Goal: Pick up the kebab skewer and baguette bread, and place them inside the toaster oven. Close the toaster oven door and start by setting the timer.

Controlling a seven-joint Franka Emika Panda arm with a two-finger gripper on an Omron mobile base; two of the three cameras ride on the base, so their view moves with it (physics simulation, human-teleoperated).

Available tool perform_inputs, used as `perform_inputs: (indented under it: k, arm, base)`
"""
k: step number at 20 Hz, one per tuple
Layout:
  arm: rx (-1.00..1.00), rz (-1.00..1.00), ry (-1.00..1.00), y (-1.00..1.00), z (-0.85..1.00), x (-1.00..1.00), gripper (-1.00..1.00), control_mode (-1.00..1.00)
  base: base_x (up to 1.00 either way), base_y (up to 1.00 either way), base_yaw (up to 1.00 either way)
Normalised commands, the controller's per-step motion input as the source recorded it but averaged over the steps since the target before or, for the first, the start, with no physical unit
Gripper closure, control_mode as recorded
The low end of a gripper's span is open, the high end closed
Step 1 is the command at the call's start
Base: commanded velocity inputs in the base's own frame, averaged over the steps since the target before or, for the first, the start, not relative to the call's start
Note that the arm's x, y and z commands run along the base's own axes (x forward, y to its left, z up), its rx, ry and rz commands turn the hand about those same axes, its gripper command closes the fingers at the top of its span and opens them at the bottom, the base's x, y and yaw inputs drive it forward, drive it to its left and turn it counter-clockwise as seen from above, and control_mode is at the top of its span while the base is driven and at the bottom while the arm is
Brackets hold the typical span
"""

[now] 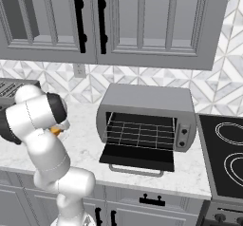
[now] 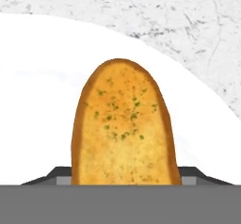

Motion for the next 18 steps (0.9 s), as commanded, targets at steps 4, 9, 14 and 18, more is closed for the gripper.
perform_inputs:
  k: [4,9,14,18]
  arm:
    - [0.0,0.0,-0.01,0.0,-0.22,0.0,1.0,-1.0]
    - [0.0,0.0,0.0,-0.02,-0.1,0.0,1.0,-1.0]
    - [0.0,-0.03,-0.01,-0.4,0.51,0.0,1.0,-1.0]
    - [0.0,-0.12,0.0,-0.56,0.77,-0.19,1.0,-1.0]
  base:
    - [0.0,0.0,0.0]
    - [0.0,0.0,0.0]
    - [0.0,0.0,0.0]
    - [0.0,0.0,0.0]
